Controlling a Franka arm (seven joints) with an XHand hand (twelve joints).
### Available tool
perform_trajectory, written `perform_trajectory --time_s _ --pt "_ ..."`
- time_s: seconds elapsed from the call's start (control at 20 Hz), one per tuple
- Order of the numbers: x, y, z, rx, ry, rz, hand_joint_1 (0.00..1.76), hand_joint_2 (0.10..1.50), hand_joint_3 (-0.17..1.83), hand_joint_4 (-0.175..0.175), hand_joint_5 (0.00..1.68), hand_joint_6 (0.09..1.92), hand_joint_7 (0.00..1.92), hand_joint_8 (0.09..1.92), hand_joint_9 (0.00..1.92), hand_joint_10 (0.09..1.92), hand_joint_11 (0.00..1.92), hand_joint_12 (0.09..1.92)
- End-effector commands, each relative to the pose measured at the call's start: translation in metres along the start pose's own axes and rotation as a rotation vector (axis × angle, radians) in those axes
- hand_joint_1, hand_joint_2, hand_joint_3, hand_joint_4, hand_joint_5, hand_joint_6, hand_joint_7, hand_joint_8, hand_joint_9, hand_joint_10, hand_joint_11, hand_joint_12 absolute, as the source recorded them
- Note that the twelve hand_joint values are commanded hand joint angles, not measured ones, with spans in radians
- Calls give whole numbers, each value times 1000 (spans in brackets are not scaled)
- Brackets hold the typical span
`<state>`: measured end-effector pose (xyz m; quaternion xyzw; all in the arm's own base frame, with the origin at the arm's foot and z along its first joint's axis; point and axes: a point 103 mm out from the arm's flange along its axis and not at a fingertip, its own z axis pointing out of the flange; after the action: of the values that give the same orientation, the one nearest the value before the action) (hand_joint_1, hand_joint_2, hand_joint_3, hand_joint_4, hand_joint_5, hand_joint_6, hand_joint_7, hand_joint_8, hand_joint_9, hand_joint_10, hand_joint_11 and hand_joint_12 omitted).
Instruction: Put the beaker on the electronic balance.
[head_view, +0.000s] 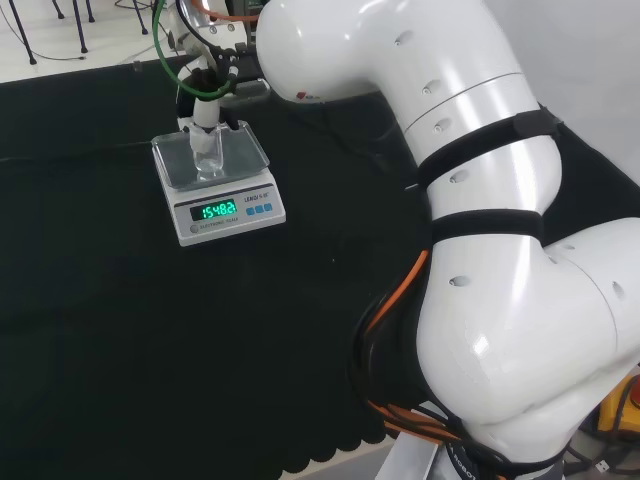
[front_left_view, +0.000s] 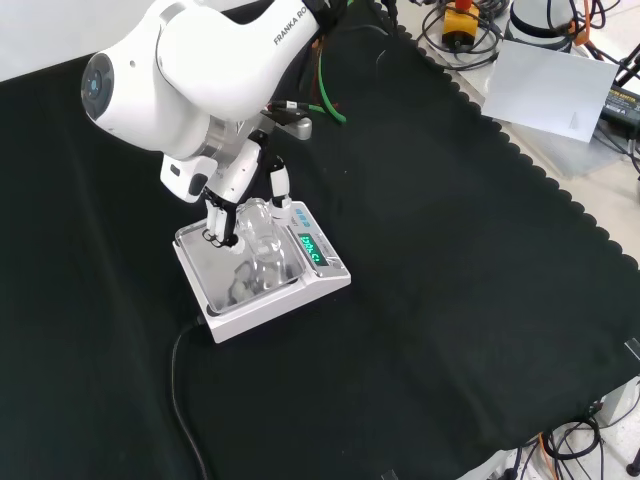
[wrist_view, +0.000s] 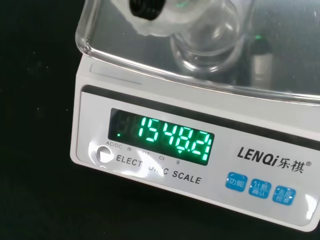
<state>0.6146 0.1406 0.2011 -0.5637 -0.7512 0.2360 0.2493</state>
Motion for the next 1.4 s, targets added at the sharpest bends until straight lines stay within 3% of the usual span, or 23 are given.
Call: perform_trajectory --time_s 0.05,0.25,0.4,0.5,0.6,0.65,0.8,1.1,1.15,1.2,1.3,1.4 --pt "-1 0 6 15 -6 -1 1103 848 -175 -62 273 631 393 881 720 779 1152 1011" --pt "0 -1 7 36 -23 -1 1090 841 -175 -63 284 605 392 868 702 773 1122 1021" --pt "0 -3 7 98 -34 -5 982 793 -175 -26 165 427 142 767 348 845 801 1214" --pt "0 -4 7 110 -28 -4 931 775 -175 4 97 269 36 443 99 665 446 1352" --pt "-1 -6 4 100 -21 -6 910 767 -174 20 74 152 7 135 22 217 134 1408" --pt "0 -8 3 92 -21 -7 908 763 -173 24 72 120 3 87 10 109 66 1388" --pt "0 -18 -4 66 -37 -8 900 762 -172 27 80 87 0 87 0 87 6 1333" --pt "0 -66 -30 21 -94 -1 862 773 -167 12 135 87 55 87 23 87 0 1339" --pt "-2 -76 -34 -17 -86 -2 855 788 -169 1 216 87 150 147 111 187 17 1408" --pt "-4 -87 -37 -75 -71 -6 855 812 -172 -10 312 87 239 309 208 424 80 1459" --pt "-11 -109 -41 -201 -45 4 947 924 -170 -59 663 340 632 638 641 734 489 1378" --pt "-21 -127 -43 -273 -36 30 1070 1045 -102 -58 948 708 955 818 1003 839 937 1213"
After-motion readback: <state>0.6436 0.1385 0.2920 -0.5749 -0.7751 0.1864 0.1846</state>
